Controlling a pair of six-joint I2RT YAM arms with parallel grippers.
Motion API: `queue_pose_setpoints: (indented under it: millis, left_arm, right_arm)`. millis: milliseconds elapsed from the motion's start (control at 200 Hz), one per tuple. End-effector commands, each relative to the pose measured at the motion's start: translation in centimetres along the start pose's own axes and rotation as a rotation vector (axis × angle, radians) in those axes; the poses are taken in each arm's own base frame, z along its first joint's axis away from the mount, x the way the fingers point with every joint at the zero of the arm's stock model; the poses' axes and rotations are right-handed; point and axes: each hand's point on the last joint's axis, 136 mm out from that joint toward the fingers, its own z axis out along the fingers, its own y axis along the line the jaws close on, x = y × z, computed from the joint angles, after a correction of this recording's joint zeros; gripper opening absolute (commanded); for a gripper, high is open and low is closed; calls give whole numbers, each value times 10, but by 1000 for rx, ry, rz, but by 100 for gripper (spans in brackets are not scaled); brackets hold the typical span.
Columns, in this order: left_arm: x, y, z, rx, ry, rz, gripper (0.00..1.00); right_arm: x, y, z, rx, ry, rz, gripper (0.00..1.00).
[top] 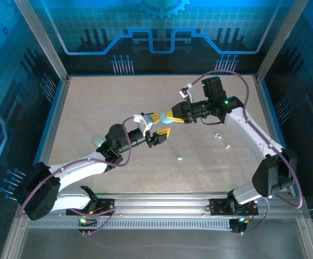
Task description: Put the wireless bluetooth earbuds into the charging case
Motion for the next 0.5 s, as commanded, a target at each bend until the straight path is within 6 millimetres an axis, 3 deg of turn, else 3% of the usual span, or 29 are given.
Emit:
queue_pose_setpoints:
  millis: [0,60,145,170,245,345,495]
  left_arm:
    - [-1,9,-8,-60,19,9,64]
    - [5,13,-14,-96,36,-6,66]
    - [6,22,-25,-170,34,-33,66]
    - [4,25,-29,-189,31,-41,66]
    - [4,32,-38,-245,55,-70,67]
    - [5,37,-49,-300,126,-104,68]
    - [13,51,-70,-419,227,-177,72]
  right_arm:
    - [-26,-17,-16,63,-128,7,14]
    - [-36,-44,-20,158,-172,28,15]
    - [-51,-100,-23,321,-221,99,16]
    - [-57,-120,-21,359,-229,121,16]
    - [-67,-154,-11,386,-227,159,16]
    - [-81,-189,9,392,-205,193,16]
    - [-100,-223,36,413,-189,199,17]
